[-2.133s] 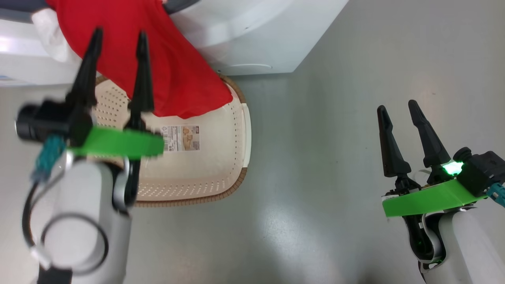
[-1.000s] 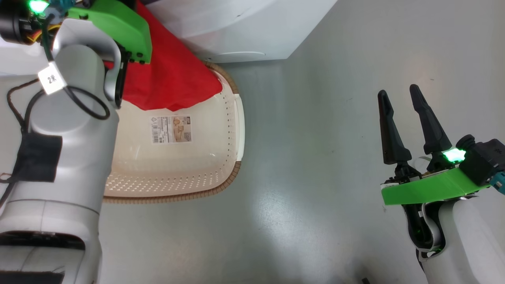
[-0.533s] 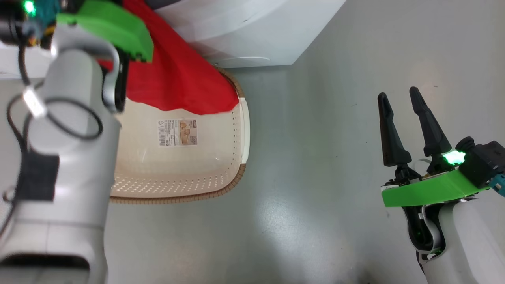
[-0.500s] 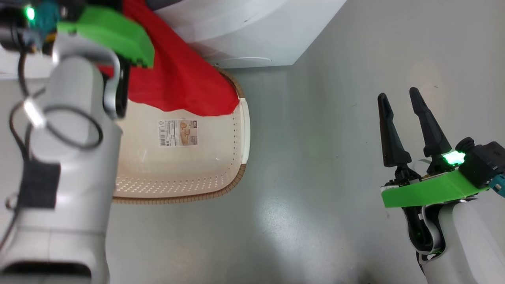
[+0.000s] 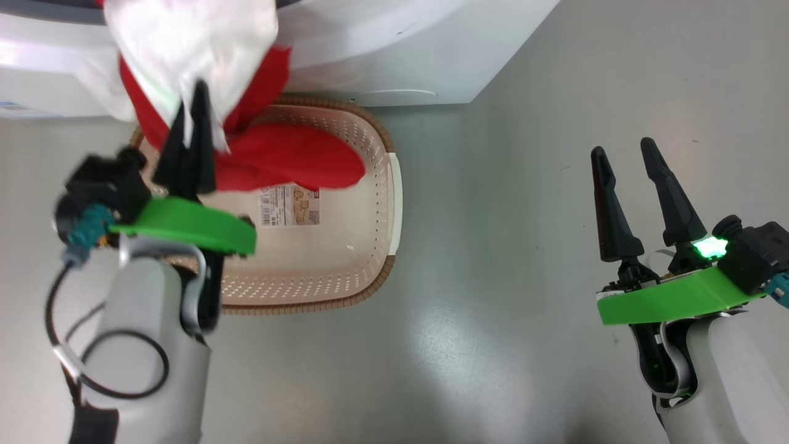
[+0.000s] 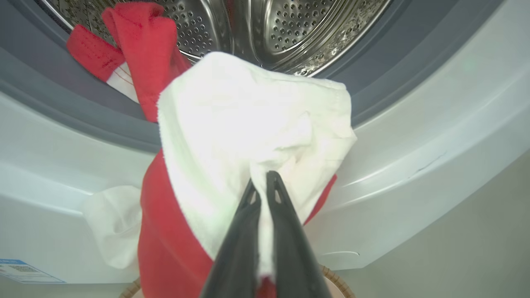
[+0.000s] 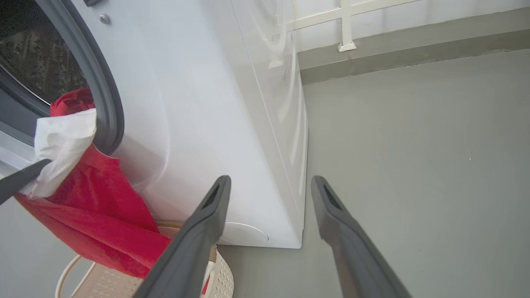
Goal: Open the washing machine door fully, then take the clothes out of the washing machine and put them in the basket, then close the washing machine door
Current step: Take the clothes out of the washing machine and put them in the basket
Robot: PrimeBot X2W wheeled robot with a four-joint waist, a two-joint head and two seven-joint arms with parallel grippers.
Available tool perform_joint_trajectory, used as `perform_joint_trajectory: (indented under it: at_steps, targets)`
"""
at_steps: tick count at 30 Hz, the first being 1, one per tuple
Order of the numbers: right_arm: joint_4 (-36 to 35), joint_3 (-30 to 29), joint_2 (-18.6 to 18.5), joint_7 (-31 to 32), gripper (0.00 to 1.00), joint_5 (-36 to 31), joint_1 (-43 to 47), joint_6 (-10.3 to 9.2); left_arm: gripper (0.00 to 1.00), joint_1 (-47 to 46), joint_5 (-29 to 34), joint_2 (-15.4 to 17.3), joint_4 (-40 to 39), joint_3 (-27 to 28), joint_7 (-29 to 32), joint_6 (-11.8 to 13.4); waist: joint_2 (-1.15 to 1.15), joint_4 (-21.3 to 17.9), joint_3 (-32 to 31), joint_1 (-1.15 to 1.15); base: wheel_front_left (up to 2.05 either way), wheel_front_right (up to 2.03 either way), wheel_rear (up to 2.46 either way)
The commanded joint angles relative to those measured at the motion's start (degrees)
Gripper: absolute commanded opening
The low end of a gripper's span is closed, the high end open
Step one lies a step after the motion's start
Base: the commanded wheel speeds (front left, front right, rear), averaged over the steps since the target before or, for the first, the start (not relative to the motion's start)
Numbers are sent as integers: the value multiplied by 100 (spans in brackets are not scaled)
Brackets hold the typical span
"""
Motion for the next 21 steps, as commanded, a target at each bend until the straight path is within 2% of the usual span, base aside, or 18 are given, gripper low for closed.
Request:
perform_joint_trajectory:
  at_steps: [1, 6, 12, 21]
  targets:
    - [-145, 137, -33, -36, 100, -43, 150, 43, 0, 262, -105, 163, -124, 72, -28, -40, 0, 4, 10, 0, 0, 0, 0]
    - [-146, 166, -49, -36, 100, -33, 96, 43, 0, 507, -321, 161, 77, -121, -28, -8, 0, -13, 71, 0, 0, 0, 0]
    - [-160, 189, -35, -36, 100, -16, 17, 43, 0, 442, -235, 161, 517, -166, -28, -6, 0, -121, 223, 0, 0, 0, 0]
    - [-188, 183, 34, -36, 100, 27, -154, 43, 0, 89, -32, 162, 1693, 7, -28, -175, 0, -364, 582, 0, 0, 0, 0]
